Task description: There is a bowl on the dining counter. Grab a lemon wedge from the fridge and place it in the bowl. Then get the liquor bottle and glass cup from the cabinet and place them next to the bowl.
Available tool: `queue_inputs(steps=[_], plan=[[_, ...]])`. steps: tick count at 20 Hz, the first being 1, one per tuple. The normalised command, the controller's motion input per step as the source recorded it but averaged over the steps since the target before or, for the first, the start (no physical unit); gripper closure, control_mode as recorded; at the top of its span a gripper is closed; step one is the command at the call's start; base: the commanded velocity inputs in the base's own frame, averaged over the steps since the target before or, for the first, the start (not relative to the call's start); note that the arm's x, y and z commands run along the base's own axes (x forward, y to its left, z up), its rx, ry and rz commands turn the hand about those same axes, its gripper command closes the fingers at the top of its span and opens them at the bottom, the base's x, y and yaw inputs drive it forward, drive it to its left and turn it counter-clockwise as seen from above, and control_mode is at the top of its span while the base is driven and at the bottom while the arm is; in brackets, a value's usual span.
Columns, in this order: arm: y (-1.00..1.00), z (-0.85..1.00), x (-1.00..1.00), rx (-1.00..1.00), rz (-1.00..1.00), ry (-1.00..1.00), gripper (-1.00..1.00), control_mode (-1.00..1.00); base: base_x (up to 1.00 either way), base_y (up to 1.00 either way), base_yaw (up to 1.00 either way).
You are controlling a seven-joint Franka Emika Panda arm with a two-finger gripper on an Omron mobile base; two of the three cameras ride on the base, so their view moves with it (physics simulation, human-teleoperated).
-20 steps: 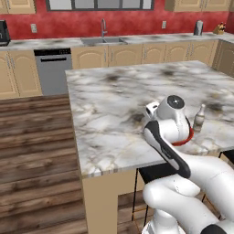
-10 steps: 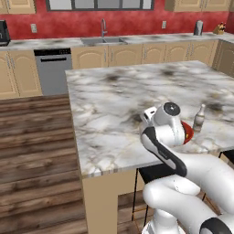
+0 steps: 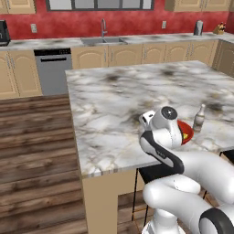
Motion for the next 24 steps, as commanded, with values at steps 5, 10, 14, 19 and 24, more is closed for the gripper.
queue_inputs(steps=[5,10,14,19,24], plan=[[0.00,-0.18,0.07,0.00,0.00,0.00,1.00,-1.00,0.00,0.00,0.00],[0.00,-0.13,0.08,0.00,0.00,0.00,1.00,-1.00,0.00,0.00,0.00],[0.00,-0.07,0.06,0.00,0.00,0.02,1.00,-1.00,0.00,0.00,0.00],[0.00,-0.06,0.06,0.00,0.00,0.01,1.00,-1.00,0.00,0.00,0.00],[0.00,-0.09,0.03,0.00,0.01,0.00,1.00,-1.00,0.00,0.00,0.00]])
